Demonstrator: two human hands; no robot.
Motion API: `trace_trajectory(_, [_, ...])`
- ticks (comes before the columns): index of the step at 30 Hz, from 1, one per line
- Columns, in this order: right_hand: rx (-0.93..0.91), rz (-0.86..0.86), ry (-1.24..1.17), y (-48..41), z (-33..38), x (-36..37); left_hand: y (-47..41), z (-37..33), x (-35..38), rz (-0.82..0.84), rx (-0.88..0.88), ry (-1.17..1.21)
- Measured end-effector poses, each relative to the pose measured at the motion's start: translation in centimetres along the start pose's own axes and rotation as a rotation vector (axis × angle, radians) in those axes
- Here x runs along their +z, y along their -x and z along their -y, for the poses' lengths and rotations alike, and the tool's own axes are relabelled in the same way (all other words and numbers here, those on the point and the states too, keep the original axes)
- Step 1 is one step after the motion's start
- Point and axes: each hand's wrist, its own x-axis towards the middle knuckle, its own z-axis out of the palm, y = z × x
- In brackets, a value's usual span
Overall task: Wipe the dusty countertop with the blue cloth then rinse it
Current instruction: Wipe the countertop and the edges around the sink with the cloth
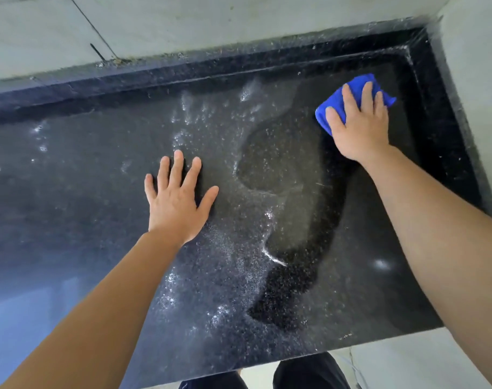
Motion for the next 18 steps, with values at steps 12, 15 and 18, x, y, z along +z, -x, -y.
trace_trajectory(12, [-0.678,0.102,0.103,4.5,14.2,2.0,-0.5,0.5,-0.6,-0.03,0.025,-0.021])
trace_trajectory(15, [-0.472,0.047,0.099,2.9,7.5,1.7,-0.4,1.5,-0.8,-0.045,0.081,-0.008])
trace_trajectory(18, [-0.251,0.037,0.074,1.9,3.9,1.0,0.2,3.5,-1.3,-0.082,0.041,-0.002])
